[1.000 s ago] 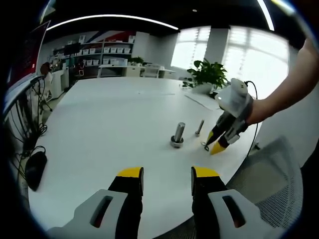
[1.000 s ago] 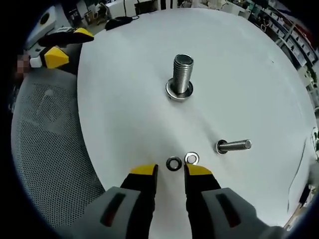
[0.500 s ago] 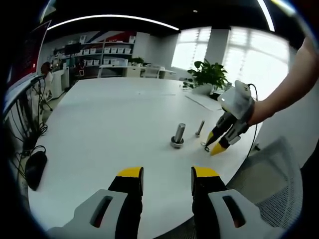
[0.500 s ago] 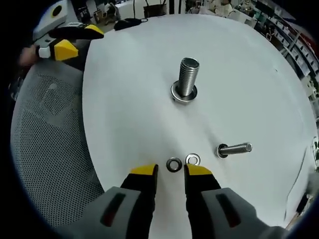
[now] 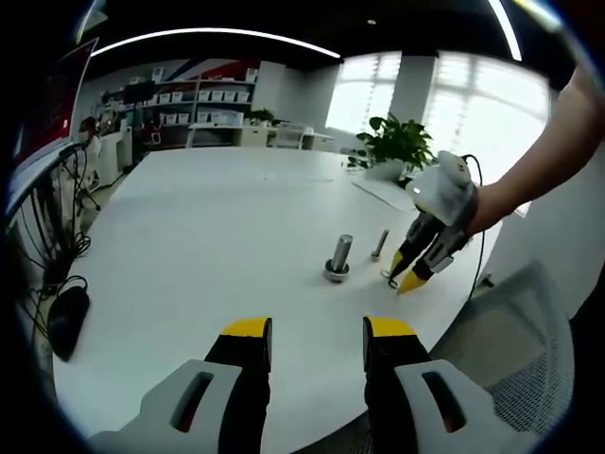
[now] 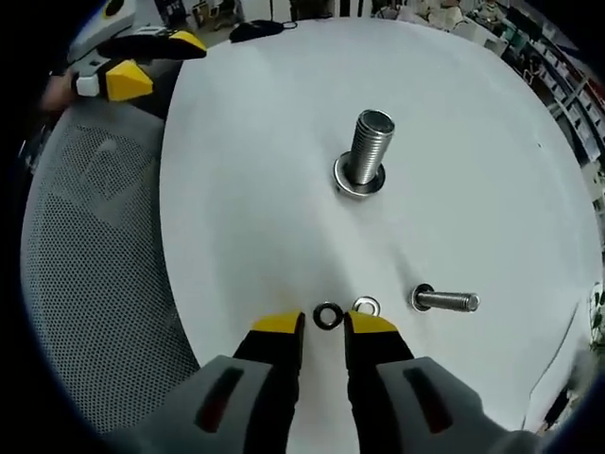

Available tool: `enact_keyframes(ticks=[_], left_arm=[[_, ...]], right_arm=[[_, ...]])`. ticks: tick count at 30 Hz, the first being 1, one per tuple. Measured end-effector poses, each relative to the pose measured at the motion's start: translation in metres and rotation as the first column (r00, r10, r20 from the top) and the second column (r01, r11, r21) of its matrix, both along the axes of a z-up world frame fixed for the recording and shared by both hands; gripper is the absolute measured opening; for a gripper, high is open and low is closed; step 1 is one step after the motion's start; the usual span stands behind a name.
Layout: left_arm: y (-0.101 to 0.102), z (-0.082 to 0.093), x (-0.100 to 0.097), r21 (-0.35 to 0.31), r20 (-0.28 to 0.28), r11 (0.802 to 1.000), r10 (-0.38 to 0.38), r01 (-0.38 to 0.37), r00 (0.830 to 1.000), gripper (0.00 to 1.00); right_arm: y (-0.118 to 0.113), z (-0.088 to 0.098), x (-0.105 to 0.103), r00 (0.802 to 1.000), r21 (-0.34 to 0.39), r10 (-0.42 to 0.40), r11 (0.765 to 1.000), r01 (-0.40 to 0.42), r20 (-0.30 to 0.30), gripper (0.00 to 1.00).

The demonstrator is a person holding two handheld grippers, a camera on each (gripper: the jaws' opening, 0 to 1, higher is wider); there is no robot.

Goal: Place the washer onto the threaded stud by aligning its center hole with the stud, sliding it down to the base, and recovering from edge contact or off-axis alignment until the washer reaches the visible bottom stop.

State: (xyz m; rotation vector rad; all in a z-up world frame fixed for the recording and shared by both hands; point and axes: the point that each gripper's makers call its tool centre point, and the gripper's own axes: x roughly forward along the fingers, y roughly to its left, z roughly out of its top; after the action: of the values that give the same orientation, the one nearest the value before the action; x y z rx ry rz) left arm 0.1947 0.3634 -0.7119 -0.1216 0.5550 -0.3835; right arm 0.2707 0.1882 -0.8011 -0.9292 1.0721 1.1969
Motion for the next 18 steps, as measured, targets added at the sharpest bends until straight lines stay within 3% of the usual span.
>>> enact_keyframes(ticks=[9,18], left_arm=[[-0.0006,-0.0005,-0.0001,0.001,-0.003,1.0,-0.003,0.003,1.0,0.37],[-0.0009,-0.0011,-0.0003,0.007,-0.004,1.0,-0.006,0.006,1.0,0.37]], right_arm=[[-0.0001,-0.0011,0.0021,0.998,-0.088,0.065,0.994,-0.066,-0.014,0.15],[0.001,-0.0024,0.0,0.993,-0.2,0.119,0.973,-0.116,0.002,0.15]])
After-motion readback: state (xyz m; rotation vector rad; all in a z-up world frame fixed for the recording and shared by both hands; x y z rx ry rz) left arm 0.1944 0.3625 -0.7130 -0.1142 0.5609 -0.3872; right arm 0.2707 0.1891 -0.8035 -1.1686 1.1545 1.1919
